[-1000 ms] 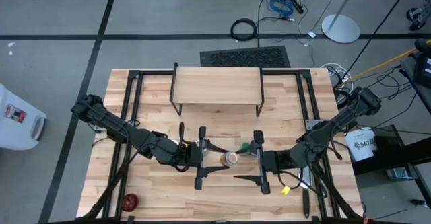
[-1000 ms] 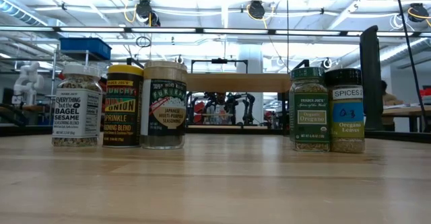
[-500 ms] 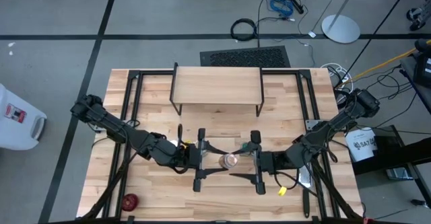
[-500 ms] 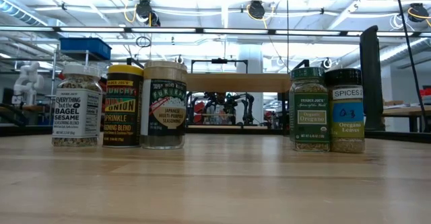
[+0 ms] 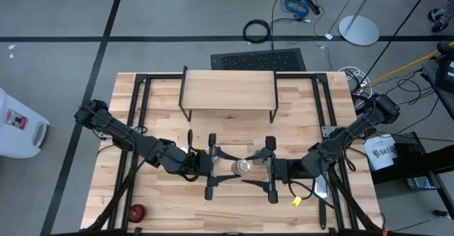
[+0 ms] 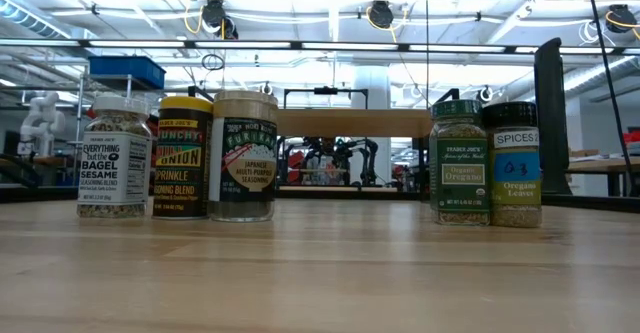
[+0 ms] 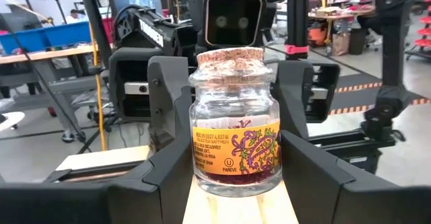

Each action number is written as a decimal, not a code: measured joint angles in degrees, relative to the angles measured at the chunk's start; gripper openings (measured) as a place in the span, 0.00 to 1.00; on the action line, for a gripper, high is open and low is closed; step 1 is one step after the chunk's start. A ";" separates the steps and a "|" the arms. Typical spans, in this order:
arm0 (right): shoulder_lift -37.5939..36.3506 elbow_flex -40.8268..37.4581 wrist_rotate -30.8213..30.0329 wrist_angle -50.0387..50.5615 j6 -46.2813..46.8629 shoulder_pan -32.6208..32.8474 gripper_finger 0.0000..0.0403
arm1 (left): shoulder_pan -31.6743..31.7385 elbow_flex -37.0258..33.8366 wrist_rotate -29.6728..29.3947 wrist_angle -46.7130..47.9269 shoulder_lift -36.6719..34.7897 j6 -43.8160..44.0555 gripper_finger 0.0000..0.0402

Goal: Shelf spices
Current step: Put the transparent seasoning bottle on the shelf

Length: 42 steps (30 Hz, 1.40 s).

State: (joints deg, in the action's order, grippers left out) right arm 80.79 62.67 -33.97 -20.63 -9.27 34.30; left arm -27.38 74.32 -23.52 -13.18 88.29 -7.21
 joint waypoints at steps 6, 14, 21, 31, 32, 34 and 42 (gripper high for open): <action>0.02 0.00 -0.42 -0.32 -0.69 0.72 0.74 | -0.35 0.00 -0.54 0.00 0.11 -1.08 0.51; -0.13 0.04 -2.19 -1.13 -2.05 0.53 0.76 | -0.62 -0.17 -0.33 1.10 0.44 -1.06 0.51; -0.11 0.06 -1.72 -1.68 -2.08 0.62 0.76 | -0.76 -0.13 -0.27 0.34 0.26 -1.10 0.51; -0.11 0.06 -0.10 -1.48 -1.83 0.64 0.68 | -0.76 -0.11 -0.30 -0.06 0.24 -1.10 0.51; -0.11 0.07 -0.08 -1.50 -1.85 0.64 0.66 | -0.76 -0.11 -0.30 -0.05 0.24 -1.10 0.51; -0.11 0.07 -0.05 -1.50 -1.87 0.64 0.63 | -0.76 -0.11 -0.31 -0.08 0.22 -1.09 0.51; -0.11 0.05 1.47 -1.50 -1.67 0.55 0.56 | -0.74 -0.09 -0.34 -0.12 0.13 -1.00 0.51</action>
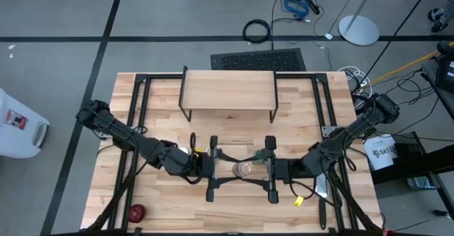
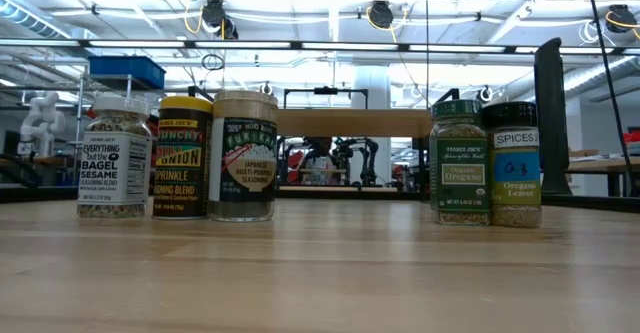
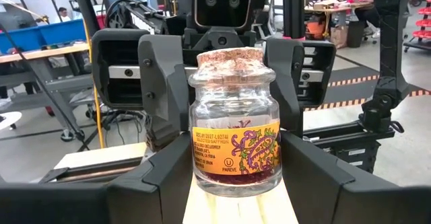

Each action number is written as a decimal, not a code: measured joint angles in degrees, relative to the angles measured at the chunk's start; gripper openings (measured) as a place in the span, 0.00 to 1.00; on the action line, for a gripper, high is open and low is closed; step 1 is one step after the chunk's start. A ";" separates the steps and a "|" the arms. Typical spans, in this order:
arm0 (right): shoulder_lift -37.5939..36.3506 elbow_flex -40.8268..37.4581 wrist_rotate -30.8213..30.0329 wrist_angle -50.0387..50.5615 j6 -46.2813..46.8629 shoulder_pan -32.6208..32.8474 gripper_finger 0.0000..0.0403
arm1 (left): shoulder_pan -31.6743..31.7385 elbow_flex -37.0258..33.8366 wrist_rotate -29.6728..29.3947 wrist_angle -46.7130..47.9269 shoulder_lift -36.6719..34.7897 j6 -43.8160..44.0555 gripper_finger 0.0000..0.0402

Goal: Shelf spices
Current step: Put the transparent seasoning bottle on the shelf

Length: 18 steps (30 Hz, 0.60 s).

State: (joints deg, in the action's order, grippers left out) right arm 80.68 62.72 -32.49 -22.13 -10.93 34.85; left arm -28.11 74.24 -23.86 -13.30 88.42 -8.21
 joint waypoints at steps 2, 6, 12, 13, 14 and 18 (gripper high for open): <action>0.00 0.00 0.58 -0.08 0.10 -0.02 0.57 | 0.00 0.02 0.03 -0.15 0.00 0.00 0.51; 0.00 0.00 0.97 -0.57 0.13 -0.02 0.60 | 0.01 0.02 0.03 -0.74 0.00 0.07 0.51; 0.02 0.00 1.09 -1.39 -0.54 -0.03 0.61 | 0.02 0.02 0.02 -0.83 -0.02 0.18 0.51; 0.02 0.00 1.10 -1.56 -0.70 -0.04 0.60 | 0.02 0.02 0.02 -0.83 -0.02 0.20 0.51; 0.02 0.00 1.09 -1.61 -0.76 -0.04 0.59 | 0.02 0.02 0.02 -0.83 -0.02 0.20 0.51; 0.02 0.00 0.97 -1.68 -0.75 -0.06 0.52 | -0.01 0.04 0.07 -0.80 -0.02 0.22 0.51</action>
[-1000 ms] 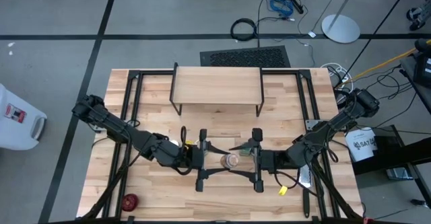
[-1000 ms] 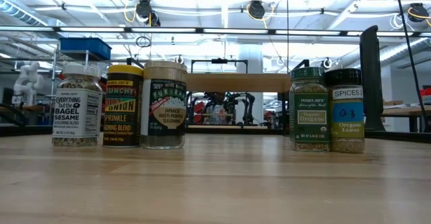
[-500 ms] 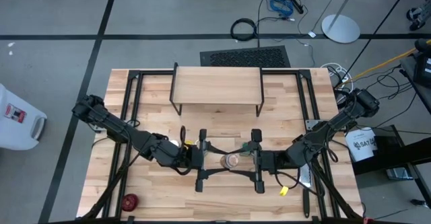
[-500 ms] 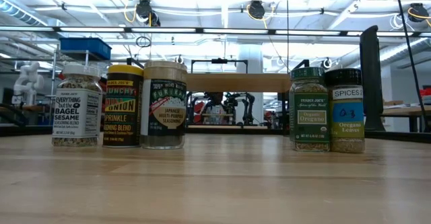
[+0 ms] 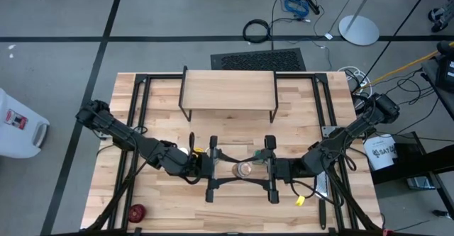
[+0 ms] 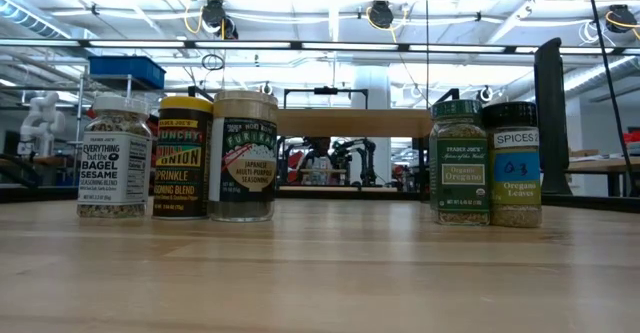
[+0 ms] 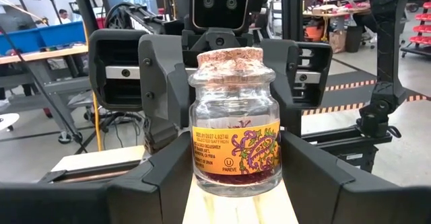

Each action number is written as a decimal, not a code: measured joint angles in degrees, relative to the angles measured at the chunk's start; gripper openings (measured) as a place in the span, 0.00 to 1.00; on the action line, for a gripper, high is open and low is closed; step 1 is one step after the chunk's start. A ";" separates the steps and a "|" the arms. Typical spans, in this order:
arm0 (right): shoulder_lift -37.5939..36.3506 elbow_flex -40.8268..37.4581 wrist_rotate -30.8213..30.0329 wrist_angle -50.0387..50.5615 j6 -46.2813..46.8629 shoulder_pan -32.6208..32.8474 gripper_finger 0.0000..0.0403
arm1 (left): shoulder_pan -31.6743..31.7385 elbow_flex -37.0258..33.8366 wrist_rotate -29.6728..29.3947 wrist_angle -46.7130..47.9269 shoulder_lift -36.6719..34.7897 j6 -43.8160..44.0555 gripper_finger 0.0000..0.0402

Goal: Shelf spices
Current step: Put the transparent seasoning bottle on the shelf

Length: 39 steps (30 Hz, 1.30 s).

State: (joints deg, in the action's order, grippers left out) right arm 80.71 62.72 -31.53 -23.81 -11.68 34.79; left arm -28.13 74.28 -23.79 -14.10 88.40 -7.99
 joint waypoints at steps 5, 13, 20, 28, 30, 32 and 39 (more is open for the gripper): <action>0.00 0.00 0.04 0.00 0.02 0.02 0.42 | -0.01 0.00 0.02 0.03 0.00 -0.02 0.51; 0.00 0.00 0.06 -0.03 0.07 0.02 0.42 | -0.01 0.00 0.00 0.10 -0.04 0.60 0.51; 0.00 0.00 0.25 -0.54 0.02 0.04 0.41 | -0.43 0.03 -0.79 0.03 -0.04 1.77 0.64; 0.04 0.00 0.35 -0.72 0.02 0.04 0.41 | -1.13 0.04 -2.87 0.01 -0.04 1.68 0.76; 0.04 0.00 0.33 -0.75 0.02 0.04 0.41 | -1.28 0.04 -3.08 0.03 -0.04 1.66 0.76; 0.04 0.00 0.31 -0.74 0.02 0.04 0.41 | -1.57 0.04 -3.10 0.41 -0.22 1.64 0.76; 0.04 0.00 0.02 -0.81 0.09 0.04 0.41 | -2.18 0.07 -3.15 2.17 -0.53 1.16 0.76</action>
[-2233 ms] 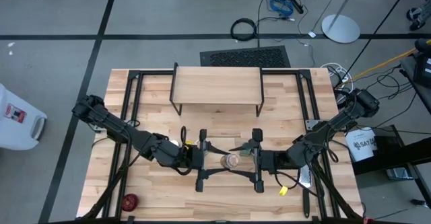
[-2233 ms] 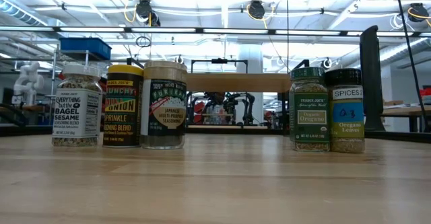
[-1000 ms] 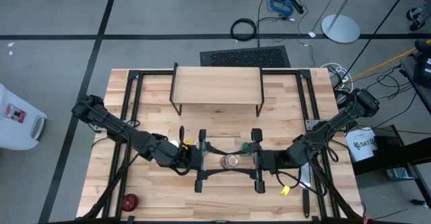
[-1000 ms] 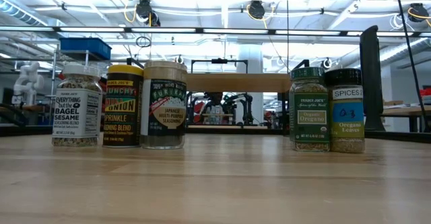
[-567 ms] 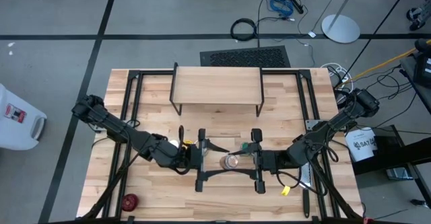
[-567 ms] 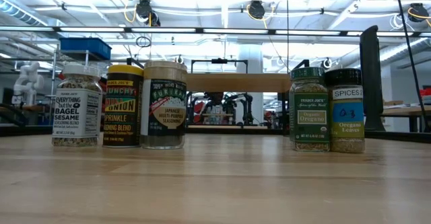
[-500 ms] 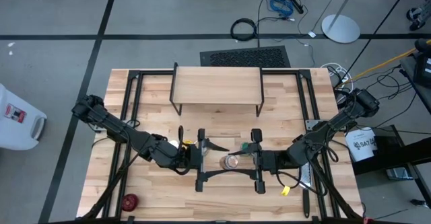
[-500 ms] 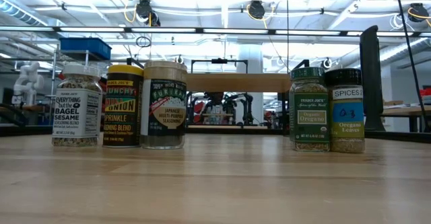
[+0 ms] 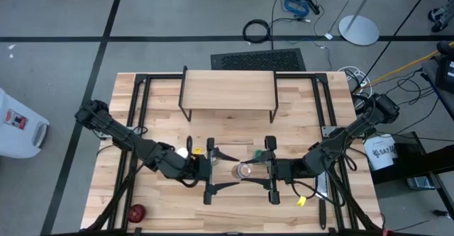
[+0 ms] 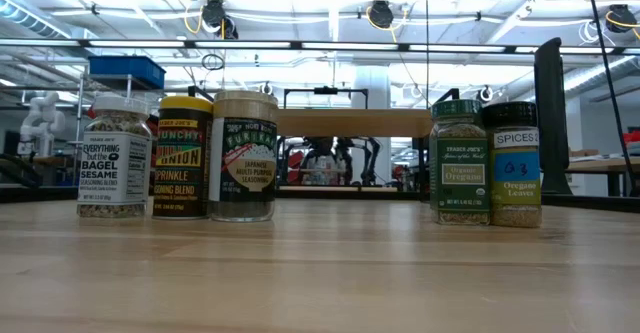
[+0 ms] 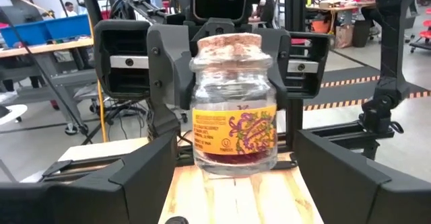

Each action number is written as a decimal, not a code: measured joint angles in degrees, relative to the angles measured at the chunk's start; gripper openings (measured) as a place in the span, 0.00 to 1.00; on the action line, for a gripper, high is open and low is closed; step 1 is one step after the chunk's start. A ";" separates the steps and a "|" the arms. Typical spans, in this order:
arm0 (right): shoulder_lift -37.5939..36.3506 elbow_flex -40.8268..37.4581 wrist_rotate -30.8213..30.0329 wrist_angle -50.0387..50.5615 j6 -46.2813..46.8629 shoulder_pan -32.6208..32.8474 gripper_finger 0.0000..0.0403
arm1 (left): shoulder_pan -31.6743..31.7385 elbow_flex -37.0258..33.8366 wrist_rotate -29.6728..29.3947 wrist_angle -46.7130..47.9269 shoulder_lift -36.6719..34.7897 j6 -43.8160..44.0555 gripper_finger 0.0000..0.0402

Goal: Shelf spices
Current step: Put the transparent seasoning bottle on the shelf

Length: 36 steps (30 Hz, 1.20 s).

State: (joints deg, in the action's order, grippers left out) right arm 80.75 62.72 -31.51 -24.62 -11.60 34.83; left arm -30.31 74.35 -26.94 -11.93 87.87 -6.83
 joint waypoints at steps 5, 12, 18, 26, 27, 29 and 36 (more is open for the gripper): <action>0.00 0.00 -0.25 0.45 0.32 0.00 0.41 | -0.73 0.00 -0.07 4.67 -2.00 0.35 0.76; 0.00 0.00 -0.27 1.52 1.69 0.00 0.41 | -3.50 0.00 -4.08 8.26 -5.22 -0.71 0.76; 0.00 0.00 -0.42 3.68 3.26 -0.28 0.41 | -5.09 0.00 -10.14 8.09 -5.66 -2.53 0.76; 0.00 0.00 -0.24 6.55 5.18 -1.42 0.41 | -3.67 0.00 -9.35 7.29 -5.44 3.45 0.76; 0.13 0.00 -0.22 6.60 5.38 -1.44 0.41 | -3.55 0.00 -9.27 7.24 -5.44 3.45 0.76; 0.59 0.00 -0.13 6.46 5.32 -1.49 0.41 | -3.30 0.00 -8.27 7.19 -5.26 3.51 0.76; 1.30 -0.02 0.06 5.92 5.14 -1.88 0.41 | -1.98 -0.02 -5.90 4.86 -2.75 3.02 0.76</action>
State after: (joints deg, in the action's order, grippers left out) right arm 82.05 62.70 -31.45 -18.70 -6.46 32.95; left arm -32.29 74.32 -32.84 -7.07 85.12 -3.81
